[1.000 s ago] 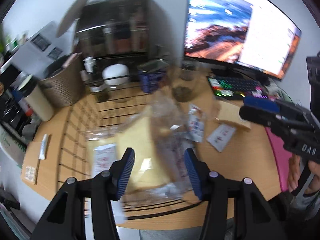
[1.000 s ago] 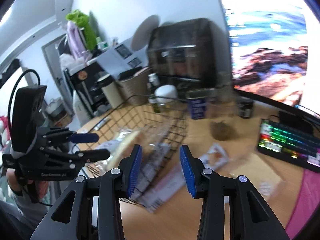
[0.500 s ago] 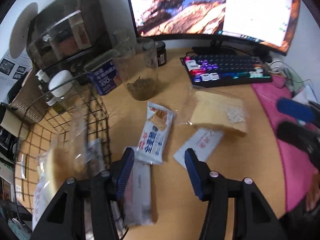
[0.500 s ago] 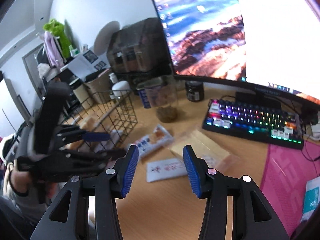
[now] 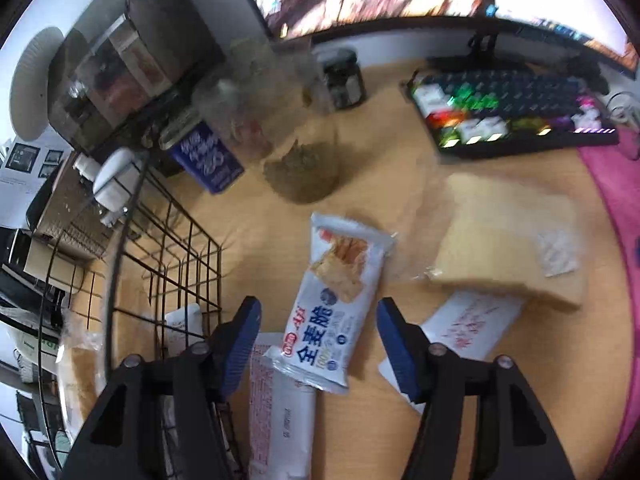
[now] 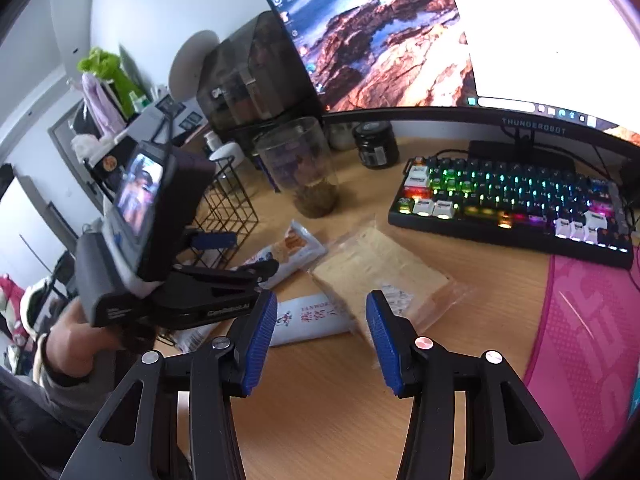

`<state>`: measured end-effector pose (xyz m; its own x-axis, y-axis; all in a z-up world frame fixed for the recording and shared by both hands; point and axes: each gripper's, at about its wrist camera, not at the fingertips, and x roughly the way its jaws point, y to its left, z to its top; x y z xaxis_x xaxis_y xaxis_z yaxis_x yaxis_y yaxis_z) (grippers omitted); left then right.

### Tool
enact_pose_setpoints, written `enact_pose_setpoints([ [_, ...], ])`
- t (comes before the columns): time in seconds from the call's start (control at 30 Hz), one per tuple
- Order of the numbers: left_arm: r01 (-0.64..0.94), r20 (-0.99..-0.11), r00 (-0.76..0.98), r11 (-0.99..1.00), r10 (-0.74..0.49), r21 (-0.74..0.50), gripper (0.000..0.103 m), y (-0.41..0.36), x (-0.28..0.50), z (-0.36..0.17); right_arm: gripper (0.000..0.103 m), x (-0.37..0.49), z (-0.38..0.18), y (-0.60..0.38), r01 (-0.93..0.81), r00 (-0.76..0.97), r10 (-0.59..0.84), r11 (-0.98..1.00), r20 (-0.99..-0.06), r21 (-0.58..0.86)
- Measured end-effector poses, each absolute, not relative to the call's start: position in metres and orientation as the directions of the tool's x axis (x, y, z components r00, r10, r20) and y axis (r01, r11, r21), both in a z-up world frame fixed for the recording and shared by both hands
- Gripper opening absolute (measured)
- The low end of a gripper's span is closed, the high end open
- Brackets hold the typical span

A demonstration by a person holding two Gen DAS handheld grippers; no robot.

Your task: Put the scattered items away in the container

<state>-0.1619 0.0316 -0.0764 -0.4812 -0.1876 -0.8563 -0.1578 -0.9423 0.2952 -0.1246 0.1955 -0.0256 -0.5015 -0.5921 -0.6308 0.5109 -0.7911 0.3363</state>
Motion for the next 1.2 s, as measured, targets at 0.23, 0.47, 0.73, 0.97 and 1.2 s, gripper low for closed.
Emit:
enact_pose_setpoints([
  [0.23, -0.178, -0.906, -0.409, -0.964, -0.109, 0.196, 0.067, 0.015, -0.165, -0.092, 0.048, -0.128, -0.031, 0.192, 0.503, -0.500, -0.584, -0.797, -0.639, 0.335],
  [0.47, -0.138, -0.915, -0.399, -0.982, -0.061, 0.126, 0.068, 0.002, -0.166, -0.099, 0.048, -0.126, -0.033, 0.184, 0.508, -0.497, -0.587, -0.794, -0.639, 0.334],
  [0.73, -0.205, -0.919, -0.395, -0.974, -0.005, 0.093, 0.045, 0.013, -0.143, -0.100, 0.048, -0.126, -0.035, 0.185, 0.516, -0.495, -0.589, -0.791, -0.639, 0.329],
  [0.97, -0.201, -0.916, -0.399, -0.978, 0.036, 0.049, 0.045, 0.005, -0.143, -0.093, 0.055, -0.148, -0.038, 0.171, 0.589, -0.490, -0.490, -0.796, -0.721, 0.141],
  [1.2, -0.217, -0.914, -0.397, -0.976, 0.087, 0.001, 0.044, 0.005, -0.135, -0.085, 0.054, -0.159, -0.034, 0.151, 0.666, -0.470, -0.470, -0.745, -0.748, 0.050],
])
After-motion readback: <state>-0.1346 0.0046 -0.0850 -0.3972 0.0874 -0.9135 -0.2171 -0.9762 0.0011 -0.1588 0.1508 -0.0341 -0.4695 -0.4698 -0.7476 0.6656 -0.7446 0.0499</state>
